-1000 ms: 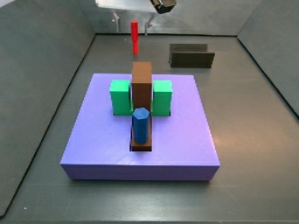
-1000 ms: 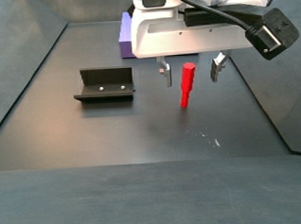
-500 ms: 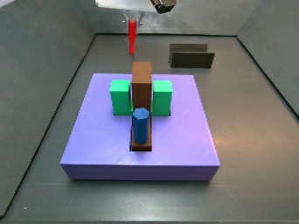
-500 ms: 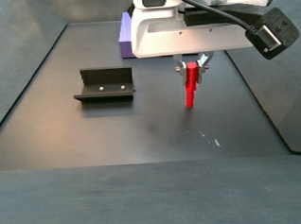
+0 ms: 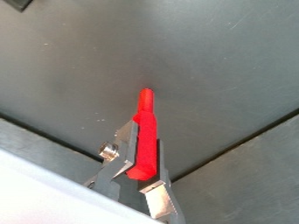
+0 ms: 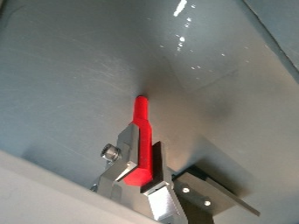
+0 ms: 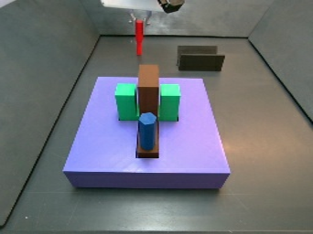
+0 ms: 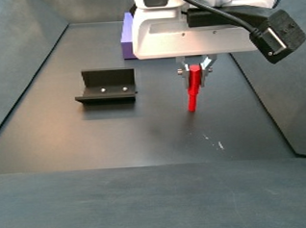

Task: Pick up the red object. Move up. Move to above the board. Insert the red object.
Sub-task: Pick up the red object, then move up.

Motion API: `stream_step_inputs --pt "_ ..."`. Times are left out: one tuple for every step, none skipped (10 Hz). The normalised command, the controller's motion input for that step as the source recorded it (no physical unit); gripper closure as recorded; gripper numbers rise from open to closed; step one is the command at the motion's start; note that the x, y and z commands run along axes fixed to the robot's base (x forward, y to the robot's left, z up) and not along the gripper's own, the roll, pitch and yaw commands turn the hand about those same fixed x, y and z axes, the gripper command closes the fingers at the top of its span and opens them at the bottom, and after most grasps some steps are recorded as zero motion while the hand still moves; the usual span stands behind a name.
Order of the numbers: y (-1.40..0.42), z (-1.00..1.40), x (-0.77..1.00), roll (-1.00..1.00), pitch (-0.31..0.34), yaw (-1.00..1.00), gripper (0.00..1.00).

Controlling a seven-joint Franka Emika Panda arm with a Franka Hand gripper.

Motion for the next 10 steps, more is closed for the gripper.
stream_step_inputs --pt "0.00 0.00 0.00 0.00 0.000 0.00 1.00" --pt "0.00 0.00 0.00 0.00 0.000 0.00 1.00" --pt "0.00 0.00 0.00 0.00 0.000 0.00 1.00" --pt "0.00 0.00 0.00 0.00 0.000 0.00 1.00" --pt "0.00 0.00 0.00 0.00 0.000 0.00 1.00" --pt "0.00 0.00 0.00 0.00 0.000 0.00 1.00" --pt "0.00 0.00 0.00 0.00 0.000 0.00 1.00" --pt "0.00 0.00 0.00 0.00 0.000 0.00 1.00" --pt "0.00 0.00 0.00 0.00 0.000 0.00 1.00" --pt "0.00 0.83 0.00 0.00 0.000 0.00 1.00"
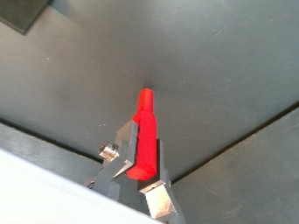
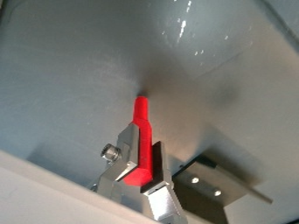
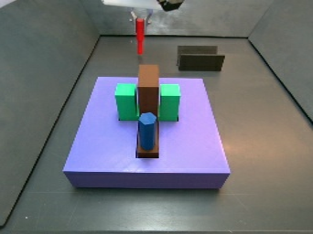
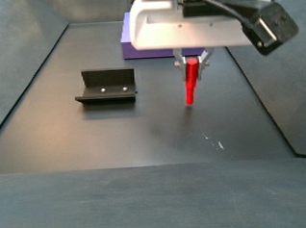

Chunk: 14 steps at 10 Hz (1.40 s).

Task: Pick up the red object. Move up. Move to above the board. Insert the red object.
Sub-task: Move up, then move to above the board.

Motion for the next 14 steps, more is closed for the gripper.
stream_step_inputs --pt "0.08 0.80 -0.01 0.01 0.002 0.04 1.00" --pt "0.07 0.59 -0.03 0.02 0.018 0.03 1.00" --pt "0.03 0.19 0.01 0.04 0.006 0.01 1.00" --pt "0.00 1.40 0.00 0.00 0.000 0.00 1.00" --pt "-0.01 1.40 -0.03 -0.01 0.032 0.00 1.00" --pt "-0.01 1.40 -0.05 0.00 0.029 0.00 1.00" --pt "0.00 1.40 0.00 0.01 0.013 0.00 1.00" --pt "0.00 1.40 0.05 0.00 0.048 0.00 1.00" --pt "0.00 0.71 0.01 0.00 0.085 -0.01 1.00" --pt "0.00 0.28 0.02 0.01 0.058 0.00 1.00" --pt "-1.40 0.15 0.18 0.01 0.116 0.26 1.00" --pt "-1.40 0.16 0.18 0.05 0.116 0.23 1.00" --pt "-1.40 0.17 0.18 0.04 0.095 0.17 1.00" --pt "-1.40 0.17 0.18 -0.01 0.074 0.09 1.00"
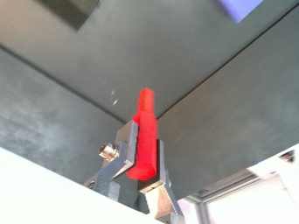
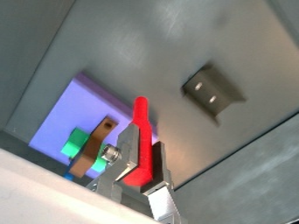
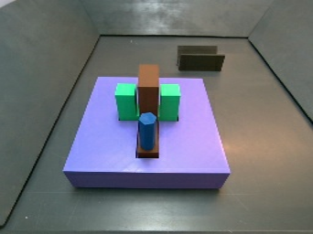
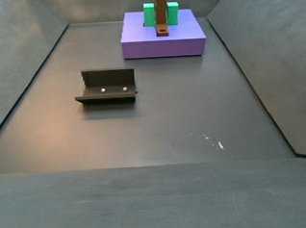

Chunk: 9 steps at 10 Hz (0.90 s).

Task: Pick up the red object. Move up. Move to above the board. Insert the red object.
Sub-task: Move to above the board.

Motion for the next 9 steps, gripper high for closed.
stream_step_inputs --pt "-1.40 0.17 0.19 -0.01 0.069 0.06 1.00" --pt "-1.40 0.17 0.20 0.01 0.082 0.03 1.00" --pt "-1.40 0.18 0.22 0.00 0.099 0.02 1.00" --pt "-1.40 0.18 0.24 0.00 0.120 0.01 1.00" --pt "-1.40 0.18 0.26 0.01 0.135 0.01 1.00" --pt "-1.40 0.19 0.30 0.02 0.144 0.01 1.00" --pt "-0.70 0.10 0.19 0.02 0.147 0.01 1.00" --pt "-0.29 0.05 0.12 0.03 0.123 0.00 1.00" --pt "-0.18 0.04 0.07 0.03 0.085 0.01 1.00"
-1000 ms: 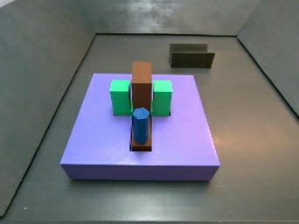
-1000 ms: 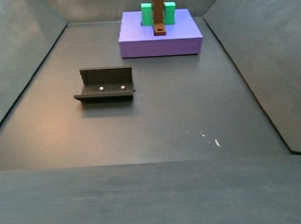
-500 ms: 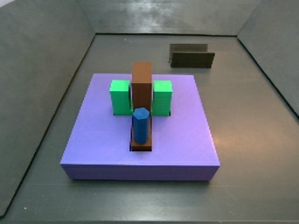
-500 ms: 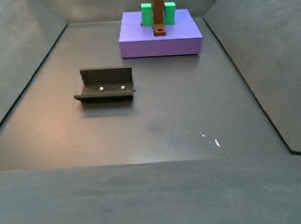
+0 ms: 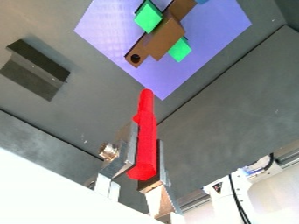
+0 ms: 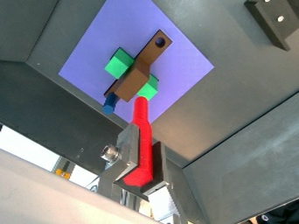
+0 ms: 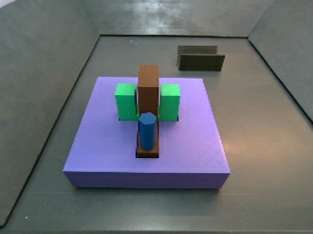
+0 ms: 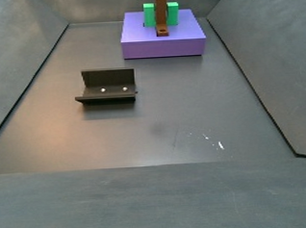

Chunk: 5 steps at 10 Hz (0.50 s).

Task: Pick up the red object. Move up. Move to above the board. Insert the red object.
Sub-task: Insert the red object.

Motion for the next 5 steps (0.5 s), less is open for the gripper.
stream_step_inputs --pt "0.51 -0.47 0.01 -0.15 0.000 -0.08 1.00" --pt "0.76 -0.55 0.01 -0.15 0.000 -0.12 1.00" --pt "0.80 -0.70 0.00 -0.06 -0.036 -0.15 1.00" --pt "0.69 -0.81 0.00 -0.02 -0.074 -0.16 1.00" --pt "0.29 -0.84 -0.01 0.00 -0.123 -0.13 1.00"
